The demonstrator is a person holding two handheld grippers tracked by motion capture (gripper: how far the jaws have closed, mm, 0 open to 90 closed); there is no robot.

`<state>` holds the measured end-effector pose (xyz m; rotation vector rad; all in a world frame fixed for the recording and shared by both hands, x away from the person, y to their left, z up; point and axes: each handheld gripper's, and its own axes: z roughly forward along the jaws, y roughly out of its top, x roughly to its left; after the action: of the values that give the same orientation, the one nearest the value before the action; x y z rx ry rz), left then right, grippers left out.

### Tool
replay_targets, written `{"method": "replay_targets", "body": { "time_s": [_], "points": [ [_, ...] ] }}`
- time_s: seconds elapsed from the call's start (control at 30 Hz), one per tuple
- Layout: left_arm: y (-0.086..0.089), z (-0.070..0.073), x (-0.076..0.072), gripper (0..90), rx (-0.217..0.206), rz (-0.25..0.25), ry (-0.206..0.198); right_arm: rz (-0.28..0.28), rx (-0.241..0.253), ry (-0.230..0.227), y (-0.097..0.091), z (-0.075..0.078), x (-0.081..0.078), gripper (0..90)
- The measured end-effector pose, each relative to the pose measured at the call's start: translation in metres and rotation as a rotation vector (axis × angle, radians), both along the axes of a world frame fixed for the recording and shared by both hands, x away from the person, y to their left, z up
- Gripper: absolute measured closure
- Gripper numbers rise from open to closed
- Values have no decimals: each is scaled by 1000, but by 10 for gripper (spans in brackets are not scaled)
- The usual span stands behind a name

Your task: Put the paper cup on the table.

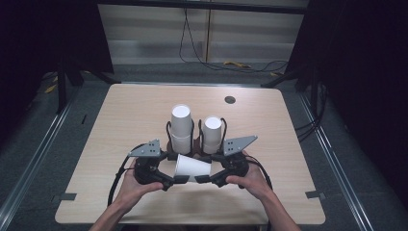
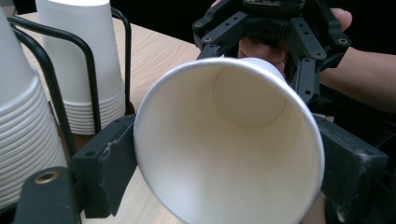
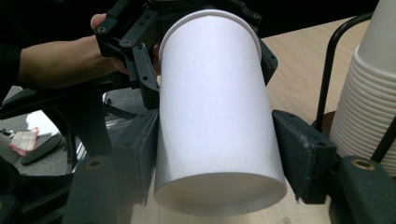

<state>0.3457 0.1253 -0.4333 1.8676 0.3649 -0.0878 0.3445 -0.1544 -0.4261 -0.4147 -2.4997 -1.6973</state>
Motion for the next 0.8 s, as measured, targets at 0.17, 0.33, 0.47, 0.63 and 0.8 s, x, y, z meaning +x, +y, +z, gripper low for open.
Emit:
{"method": "replay_targets", "body": {
  "time_s": [0.17,0.33,0.47,0.63,0.8],
  "points": [
    [0,0,0,167,-2,-5,1,6,-3,-1,1,-1,0,352],
    [0,0,0,189,11,-8,-18,3,-17,21,1,-1,1,350],
    [0,1,-1,220,22,-18,-34,-3,-44,33,2,-3,1,338],
    [0,2,-2,249,24,-23,-45,-6,-54,40,3,-3,1,322],
    [0,4,-4,270,27,-29,-52,-17,-66,40,4,-4,1,292]
  ]
}}
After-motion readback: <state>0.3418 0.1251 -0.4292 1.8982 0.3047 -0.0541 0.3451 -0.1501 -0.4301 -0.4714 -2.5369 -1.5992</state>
